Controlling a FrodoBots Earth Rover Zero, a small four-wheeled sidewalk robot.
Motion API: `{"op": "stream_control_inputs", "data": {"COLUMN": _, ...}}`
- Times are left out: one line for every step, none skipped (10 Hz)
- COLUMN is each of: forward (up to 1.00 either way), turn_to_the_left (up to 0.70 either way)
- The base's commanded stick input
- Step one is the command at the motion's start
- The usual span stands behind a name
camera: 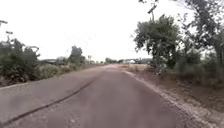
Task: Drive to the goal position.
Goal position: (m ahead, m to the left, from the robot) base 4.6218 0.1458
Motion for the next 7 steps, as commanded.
{"op": "stream_control_inputs", "data": {"forward": 0.85, "turn_to_the_left": 0.00}}
{"op": "stream_control_inputs", "data": {"forward": 0.85, "turn_to_the_left": 0.00}}
{"op": "stream_control_inputs", "data": {"forward": 0.85, "turn_to_the_left": 0.00}}
{"op": "stream_control_inputs", "data": {"forward": 0.85, "turn_to_the_left": 0.00}}
{"op": "stream_control_inputs", "data": {"forward": 0.85, "turn_to_the_left": 0.00}}
{"op": "stream_control_inputs", "data": {"forward": 0.85, "turn_to_the_left": 0.00}}
{"op": "stream_control_inputs", "data": {"forward": 0.85, "turn_to_the_left": 0.00}}
